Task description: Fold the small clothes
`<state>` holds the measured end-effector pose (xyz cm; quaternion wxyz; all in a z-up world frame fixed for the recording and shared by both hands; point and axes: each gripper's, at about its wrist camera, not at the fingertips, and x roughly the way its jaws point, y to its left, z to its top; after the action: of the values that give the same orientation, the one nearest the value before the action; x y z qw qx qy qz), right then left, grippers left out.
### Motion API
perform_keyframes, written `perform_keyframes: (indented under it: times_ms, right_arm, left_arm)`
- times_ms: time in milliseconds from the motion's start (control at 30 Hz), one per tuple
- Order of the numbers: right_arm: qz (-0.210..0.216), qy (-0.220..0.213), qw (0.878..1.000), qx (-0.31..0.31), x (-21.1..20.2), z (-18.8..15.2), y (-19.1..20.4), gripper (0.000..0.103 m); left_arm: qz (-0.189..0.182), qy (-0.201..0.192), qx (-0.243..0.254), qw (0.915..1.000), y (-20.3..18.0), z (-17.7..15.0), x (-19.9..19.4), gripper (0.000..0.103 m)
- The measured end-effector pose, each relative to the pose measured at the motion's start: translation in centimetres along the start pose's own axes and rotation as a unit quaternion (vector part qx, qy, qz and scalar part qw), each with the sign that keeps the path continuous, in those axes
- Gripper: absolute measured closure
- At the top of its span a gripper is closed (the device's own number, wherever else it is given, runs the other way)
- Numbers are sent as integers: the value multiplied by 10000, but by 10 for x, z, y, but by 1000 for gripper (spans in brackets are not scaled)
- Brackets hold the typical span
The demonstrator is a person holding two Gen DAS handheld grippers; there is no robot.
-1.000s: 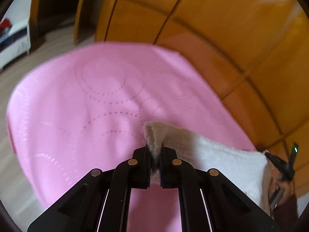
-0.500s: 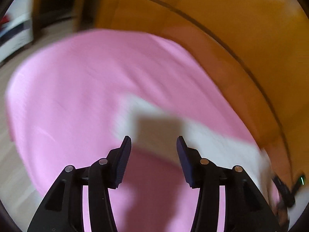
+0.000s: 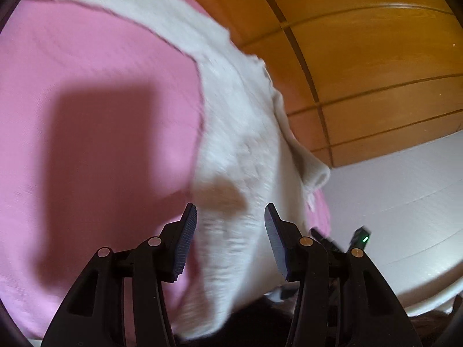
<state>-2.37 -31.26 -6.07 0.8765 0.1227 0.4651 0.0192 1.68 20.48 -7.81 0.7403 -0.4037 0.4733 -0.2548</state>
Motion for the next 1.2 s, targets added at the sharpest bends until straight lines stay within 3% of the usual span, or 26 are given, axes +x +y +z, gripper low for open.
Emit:
perform_keyframes:
  times_ms: [133,167,200,233,267,300,467,567,667,733,800,833,867,900,933,1000,1067,1133,1167,1200]
  right_arm:
    - [832,488,9944,437,7,-31,-8,44]
    - [811,436,9952,335,8,-34,-1,55]
    - [869,434,9949,276,8,-35,4,76]
    - [980,481,9937,265,9,-34,8,90]
    - [1101,518,9923,229,7,-31,12,91]
    - [1122,487,9923,197,5,-30,12,92]
    - [1769,-182,9840,53,-59,-17,2,94]
    - [1782,-112,9838,-145,-73,-22,-6,96]
    - [1501,413,9878,-108,-51,-40,-18,98]
    - [1294,744,9888,-15,-27,-53,-24,98]
    - [1233,819,9890,55,-15,-53,-19,98]
    - [1227,795,9893,46,-14,-51,-19,97]
    - [1245,763,9893,43,-16,-48,-18,97]
    - [1247,720,9896,21,-20,-45,-19,94]
    - [1163,595,9914,-17,-23,-38,-19,89]
    - [863,227,9960,101,-30,-19,-29,68]
    - [494,-137,9983,274,-34,-1,-43,60]
    - [25,-488,9982,351,-32,19,-57,48]
    - [-134,-584,9975,385,-29,28,-63,45]
    - [-256,-645,9968,400,-24,36,-68,44]
  left_arm:
    - [-211,132,-283,9993,0,4,24,56]
    - [-230,149,-356,9990,2,8,29,60]
    - [-199,143,-384,9990,4,11,29,75]
    - [-107,165,-365,9991,3,11,30,80]
    - [-52,163,-319,9993,1,12,29,94]
    - [17,109,-275,9996,0,13,24,99]
    - [236,-421,193,9986,-30,5,-17,100]
    - [524,-484,449,9964,-41,-11,-38,100]
    - [1042,-253,512,9929,-31,-25,-33,100]
    - [1584,-77,586,9856,-23,-31,-19,100]
    - [1598,-69,524,9857,-20,-31,-15,97]
    - [1438,-146,443,9885,-19,-31,-18,92]
    - [1328,-148,404,9902,-19,-30,-19,74]
    - [1266,-158,371,9911,-19,-32,-23,64]
    - [1289,-205,379,9907,-18,-32,-23,63]
    - [1281,23,500,9905,-22,-36,-14,64]
    - [1338,156,696,9884,-27,-43,-7,71]
    - [1315,267,940,9865,-35,-50,-3,71]
    - [1335,202,986,9859,-37,-53,-3,70]
    - [1356,76,1029,9854,-40,-54,-4,62]
